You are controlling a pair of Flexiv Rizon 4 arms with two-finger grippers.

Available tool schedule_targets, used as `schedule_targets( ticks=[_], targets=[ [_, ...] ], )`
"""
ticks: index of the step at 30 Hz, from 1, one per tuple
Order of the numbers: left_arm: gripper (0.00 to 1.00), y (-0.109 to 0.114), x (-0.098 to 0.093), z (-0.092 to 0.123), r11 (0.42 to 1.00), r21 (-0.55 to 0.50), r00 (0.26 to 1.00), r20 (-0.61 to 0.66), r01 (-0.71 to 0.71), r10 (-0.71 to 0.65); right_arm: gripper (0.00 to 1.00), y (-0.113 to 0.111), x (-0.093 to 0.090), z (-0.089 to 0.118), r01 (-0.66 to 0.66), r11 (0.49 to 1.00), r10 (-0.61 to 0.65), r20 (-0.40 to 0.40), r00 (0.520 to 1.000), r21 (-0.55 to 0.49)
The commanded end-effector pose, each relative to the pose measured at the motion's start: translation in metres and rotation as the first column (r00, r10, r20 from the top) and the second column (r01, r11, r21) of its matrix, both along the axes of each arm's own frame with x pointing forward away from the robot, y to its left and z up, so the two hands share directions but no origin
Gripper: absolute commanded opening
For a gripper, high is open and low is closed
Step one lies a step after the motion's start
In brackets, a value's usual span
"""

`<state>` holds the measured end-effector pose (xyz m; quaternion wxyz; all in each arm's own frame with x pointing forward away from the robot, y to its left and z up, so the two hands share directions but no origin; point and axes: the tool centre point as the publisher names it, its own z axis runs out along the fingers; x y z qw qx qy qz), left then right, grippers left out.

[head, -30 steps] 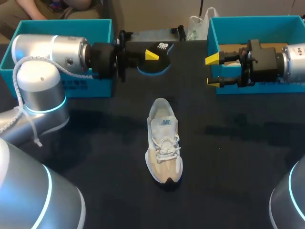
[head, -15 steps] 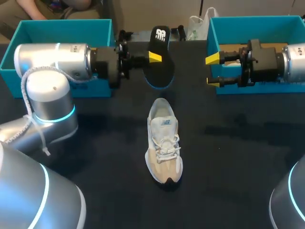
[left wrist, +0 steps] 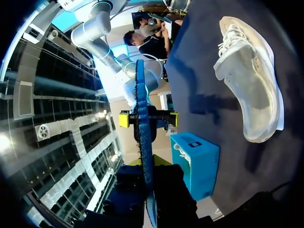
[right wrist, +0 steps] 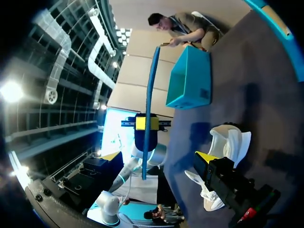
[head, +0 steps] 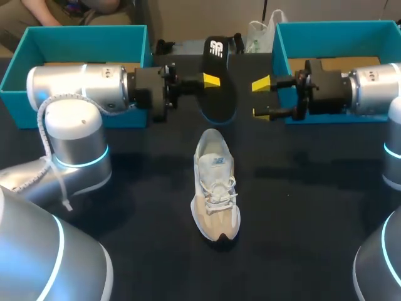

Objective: Take the shoe out of the shoebox, open the shoe tongue, remove and reinsert the insole, then place the shoe into the shoebox

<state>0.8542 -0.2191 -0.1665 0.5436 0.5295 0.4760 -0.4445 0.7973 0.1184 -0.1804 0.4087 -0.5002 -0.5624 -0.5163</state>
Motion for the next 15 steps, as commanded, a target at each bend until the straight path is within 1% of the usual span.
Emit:
schedule_targets(
  ticks=[1, 4, 5, 6, 7, 9, 14, 15],
  targets=[
    [0.00, -0.015, 0.005, -0.005, 1.000, 0.006, 1.000, 0.023, 0.005, -0.005, 1.00, 0.010, 0.005, -0.001, -0.013, 1.000, 0.013, -0.012, 1.000, 0.000],
    [0.00, -0.021, 0.005, -0.008, 1.000, 0.006, 1.000, 0.025, 0.007, -0.007, 1.00, 0.014, 0.006, -0.001, -0.020, 1.000, 0.020, -0.018, 1.000, 0.001],
    [0.00, -0.023, 0.005, -0.009, 1.000, 0.006, 1.000, 0.026, 0.006, -0.006, 0.82, 0.015, 0.006, -0.001, -0.023, 1.000, 0.023, -0.021, 1.000, 0.001],
    [0.00, -0.024, 0.005, -0.010, 1.000, 0.007, 1.000, 0.028, 0.005, -0.005, 0.54, 0.016, 0.006, -0.001, -0.024, 1.000, 0.024, -0.022, 0.999, 0.000],
    [0.00, -0.026, 0.005, -0.011, 1.000, 0.007, 1.000, 0.031, 0.003, -0.003, 0.47, 0.017, 0.006, -0.001, -0.025, 1.000, 0.025, -0.023, 0.999, -0.001],
    [0.00, -0.029, 0.004, -0.012, 1.000, 0.008, 0.999, 0.035, 0.002, -0.002, 0.46, 0.019, 0.006, 0.000, -0.030, 1.000, 0.030, -0.024, 0.999, 0.002],
    [0.00, -0.039, 0.004, -0.012, 1.000, 0.005, 0.998, 0.056, -0.002, 0.002, 0.46, 0.022, 0.007, -0.001, -0.042, 0.999, 0.043, -0.027, 0.999, 0.006],
    [0.00, -0.041, 0.004, -0.012, 1.000, 0.002, 0.999, 0.053, -0.004, 0.004, 0.44, 0.023, 0.007, -0.001, -0.044, 0.999, 0.044, -0.027, 0.999, 0.007]
  ],
)
